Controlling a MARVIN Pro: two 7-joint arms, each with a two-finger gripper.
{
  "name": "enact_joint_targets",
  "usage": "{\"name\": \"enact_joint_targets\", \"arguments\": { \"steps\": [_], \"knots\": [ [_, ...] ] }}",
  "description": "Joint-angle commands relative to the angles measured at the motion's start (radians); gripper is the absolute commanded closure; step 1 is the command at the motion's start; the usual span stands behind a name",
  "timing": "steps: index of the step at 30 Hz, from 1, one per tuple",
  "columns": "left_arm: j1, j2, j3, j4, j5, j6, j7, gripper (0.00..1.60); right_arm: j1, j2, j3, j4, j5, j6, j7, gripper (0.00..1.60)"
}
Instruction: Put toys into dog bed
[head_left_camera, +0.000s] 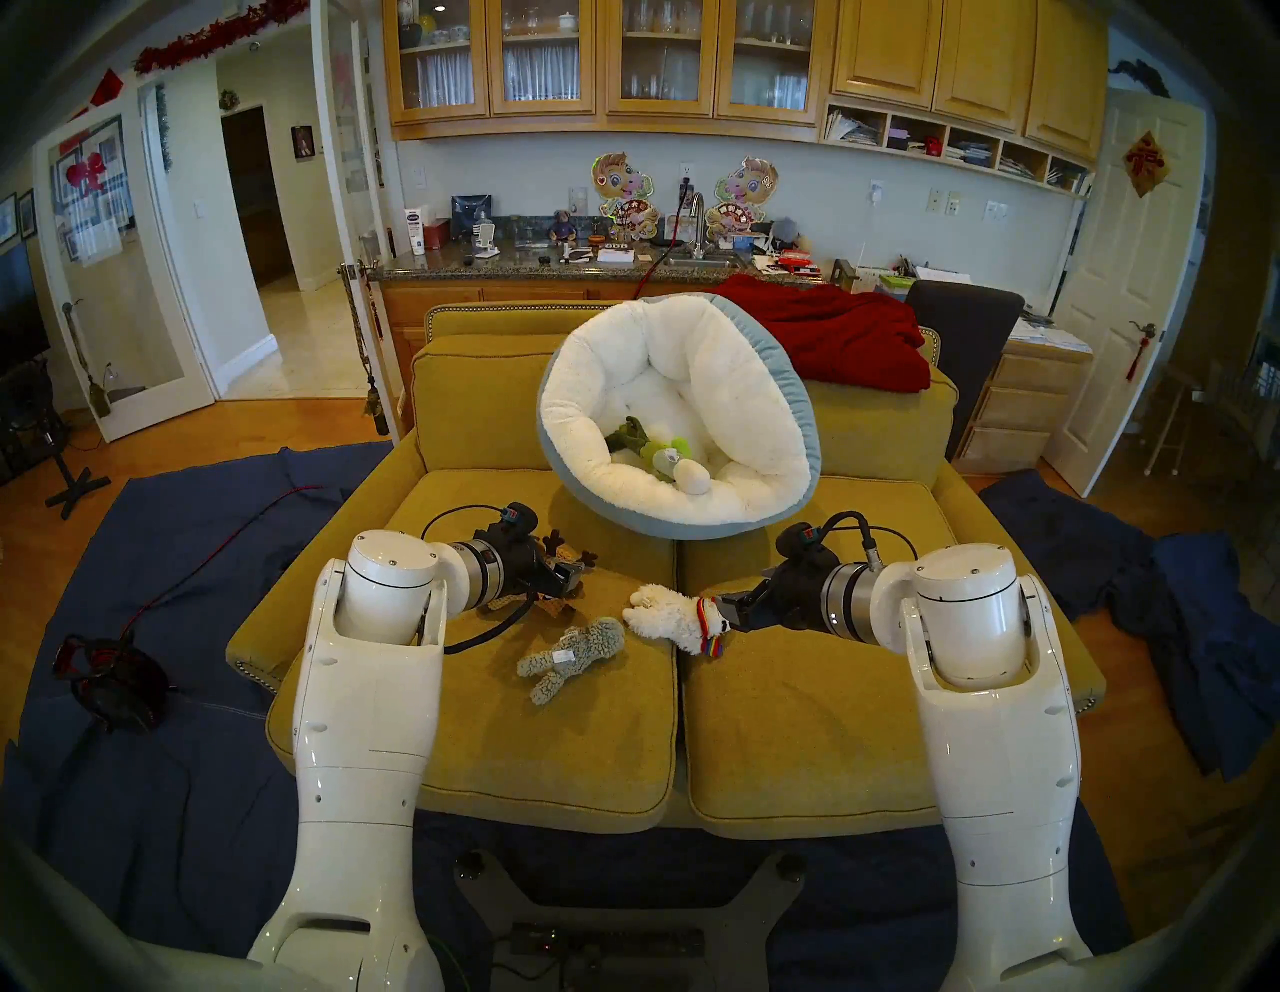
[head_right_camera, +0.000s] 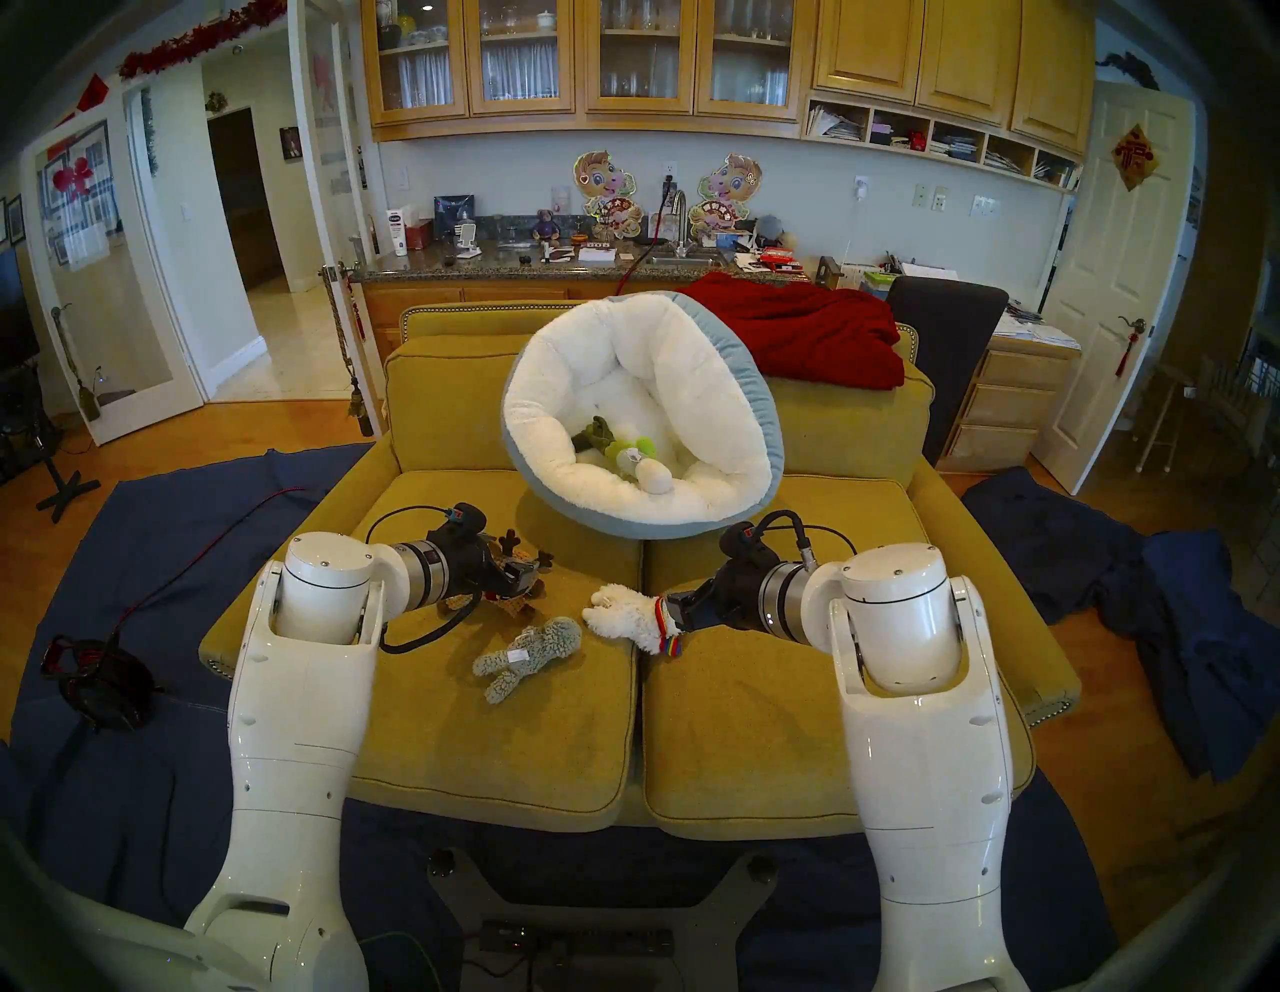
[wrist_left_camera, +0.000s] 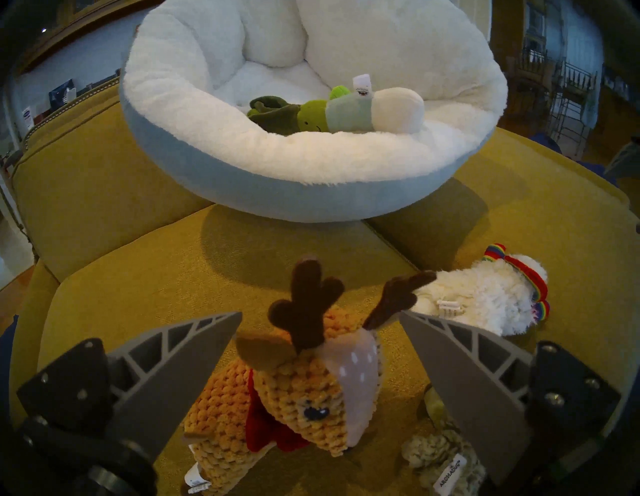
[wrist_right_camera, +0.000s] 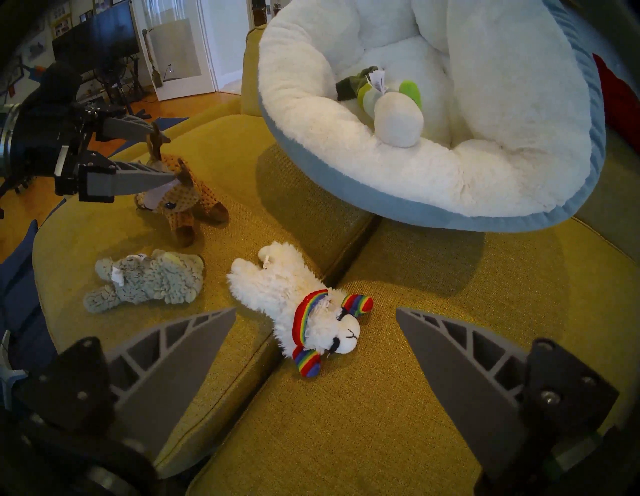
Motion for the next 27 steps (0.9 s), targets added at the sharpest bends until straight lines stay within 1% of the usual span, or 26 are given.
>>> {"name": "enact_joint_targets", "arguments": {
  "steps": [1, 5, 8, 12, 19, 25, 27],
  "knots": [
    [-0.081, 0.070, 0.035, -0.019, 0.037, 0.006, -0.049, 0.00, 0.016, 0.001, -0.001, -0.025, 0.011, -0.006, 0.011, 0.00],
    [-0.104, 0.097, 0.049, 0.004, 0.041, -0.022, -0.088, 0.00, 0.016, 0.003, -0.001, -0.025, 0.013, -0.007, 0.010, 0.00],
    [-0.128, 0.124, 0.063, 0.028, 0.044, -0.064, -0.121, 0.00, 0.016, 0.004, -0.001, -0.024, 0.015, -0.007, 0.009, 0.00],
    [-0.149, 0.135, 0.066, 0.056, 0.037, -0.100, -0.146, 0.00, 0.016, 0.005, -0.002, -0.024, 0.018, -0.007, 0.009, 0.00],
    [-0.166, 0.135, 0.060, 0.089, 0.019, -0.140, -0.166, 0.00, 0.016, 0.007, -0.002, -0.025, 0.020, -0.007, 0.008, 0.00],
    [-0.172, 0.121, 0.040, 0.116, -0.010, -0.128, -0.190, 0.00, 0.016, 0.009, -0.003, -0.025, 0.023, -0.006, 0.007, 0.00],
    [-0.178, 0.125, 0.040, 0.126, -0.015, -0.139, -0.199, 0.00, 0.016, 0.009, -0.003, -0.025, 0.024, -0.006, 0.007, 0.00]
  ]
}}
